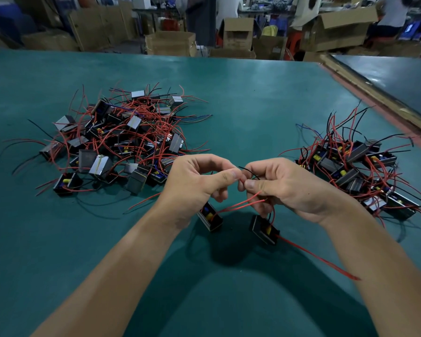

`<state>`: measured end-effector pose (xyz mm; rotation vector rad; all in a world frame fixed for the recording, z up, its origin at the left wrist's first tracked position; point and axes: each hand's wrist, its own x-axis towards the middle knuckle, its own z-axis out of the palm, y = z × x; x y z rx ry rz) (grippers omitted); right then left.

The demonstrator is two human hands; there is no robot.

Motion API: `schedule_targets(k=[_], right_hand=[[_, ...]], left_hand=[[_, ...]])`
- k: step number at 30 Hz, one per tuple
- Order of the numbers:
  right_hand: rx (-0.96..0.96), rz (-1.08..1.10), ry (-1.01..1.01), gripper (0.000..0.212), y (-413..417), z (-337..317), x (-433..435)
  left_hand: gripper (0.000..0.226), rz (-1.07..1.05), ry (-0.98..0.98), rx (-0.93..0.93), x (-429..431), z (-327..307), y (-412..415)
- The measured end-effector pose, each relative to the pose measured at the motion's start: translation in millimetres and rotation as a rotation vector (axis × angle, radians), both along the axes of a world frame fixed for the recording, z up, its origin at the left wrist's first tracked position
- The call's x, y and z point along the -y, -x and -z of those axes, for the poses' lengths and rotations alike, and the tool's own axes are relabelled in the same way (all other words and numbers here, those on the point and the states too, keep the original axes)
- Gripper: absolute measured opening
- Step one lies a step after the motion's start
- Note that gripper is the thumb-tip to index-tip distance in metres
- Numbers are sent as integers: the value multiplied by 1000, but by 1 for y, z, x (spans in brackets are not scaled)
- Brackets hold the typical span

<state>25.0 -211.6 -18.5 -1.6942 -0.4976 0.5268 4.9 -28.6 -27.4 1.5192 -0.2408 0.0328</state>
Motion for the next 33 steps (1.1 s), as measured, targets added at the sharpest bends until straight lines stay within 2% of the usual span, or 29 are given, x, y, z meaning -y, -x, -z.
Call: schedule_targets(k=[5, 11, 18, 24, 29, 33], right_hand=[[23, 29, 19, 18, 0, -3, -1], [86, 87, 59, 19, -1, 1, -4], [35, 107, 42, 17, -3, 2, -4], [31, 73, 55, 17, -2, 2, -5], [34, 73, 79, 16, -2, 1, -4], [25, 120, 86, 16, -3, 1, -3]], left_hand=[[22, -38, 60, -116, 2, 1, -2], [17, -19, 28, -203, -1, -1, -3], [13, 10, -49, -121, -5, -1, -3], [18, -55, -109, -68, -2, 2, -4], [19, -48, -119, -87, 0, 3, -5], [10, -61, -57, -131, -1, 1, -5]])
